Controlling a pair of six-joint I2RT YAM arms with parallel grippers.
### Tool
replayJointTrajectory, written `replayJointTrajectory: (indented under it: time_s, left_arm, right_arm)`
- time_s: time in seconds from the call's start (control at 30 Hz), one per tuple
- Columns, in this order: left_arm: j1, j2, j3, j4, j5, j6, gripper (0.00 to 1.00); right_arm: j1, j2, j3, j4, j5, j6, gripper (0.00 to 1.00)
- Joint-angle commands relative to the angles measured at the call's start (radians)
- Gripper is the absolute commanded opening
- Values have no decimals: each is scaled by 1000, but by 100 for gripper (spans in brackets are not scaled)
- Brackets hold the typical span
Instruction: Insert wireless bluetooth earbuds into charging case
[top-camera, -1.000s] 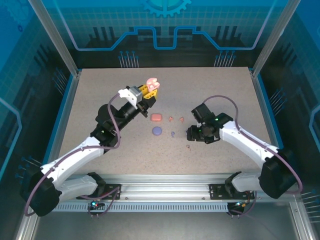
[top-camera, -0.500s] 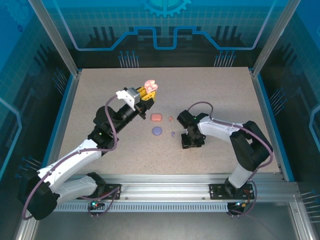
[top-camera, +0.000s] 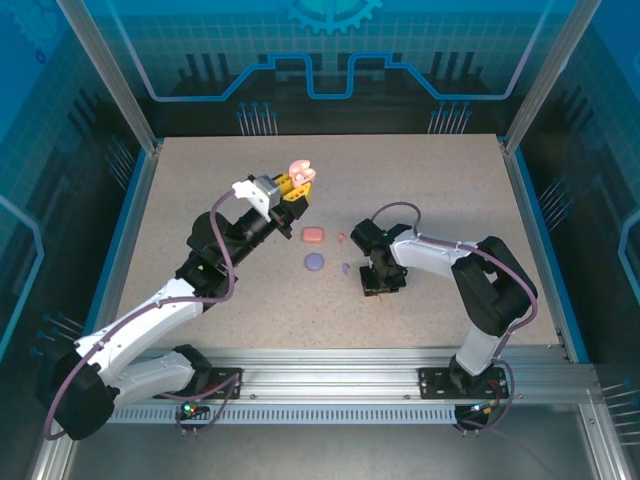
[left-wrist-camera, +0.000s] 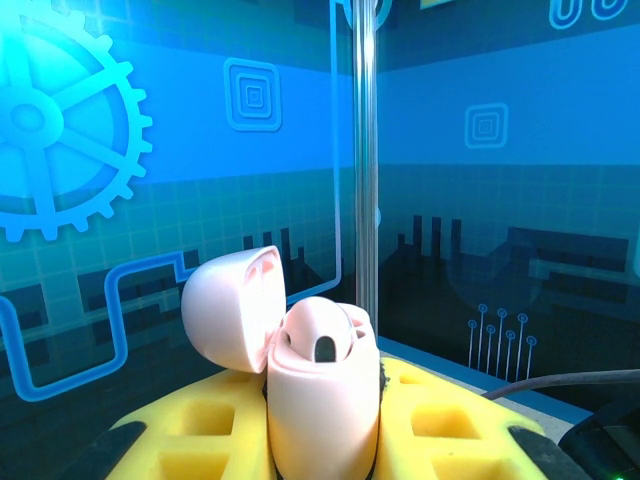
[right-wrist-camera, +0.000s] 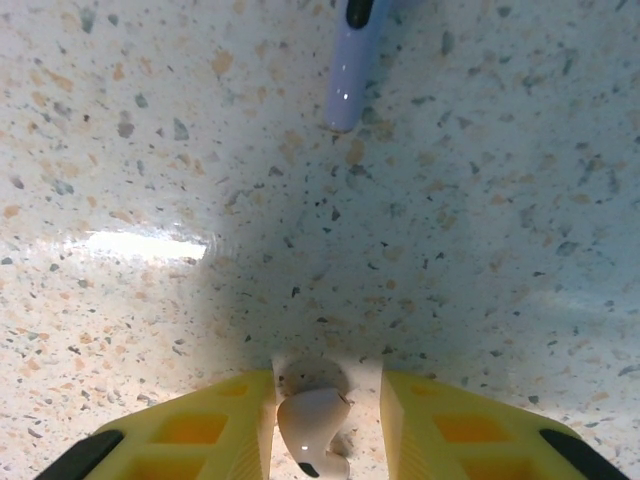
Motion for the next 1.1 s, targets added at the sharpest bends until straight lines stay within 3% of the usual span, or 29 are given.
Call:
replayJointTrajectory:
  time_s: [0.0,0.33,0.53,1.07]
  left_arm:
    - [-6,0,1,24,-17,6,0]
    - [-6,5,6,25,-14,4,0]
    - [-7,5,7,22,-15,4,0]
    - [-6,8,7,23,-12,2,0]
  right_arm:
    - [15,4,10,-12,7,-9,33]
    - [16,-17,-11,-11,7,-10,28]
    - [29,-18,-11,-15,8,-9,32]
    - [41,-5,-22,-15,32,-2,24]
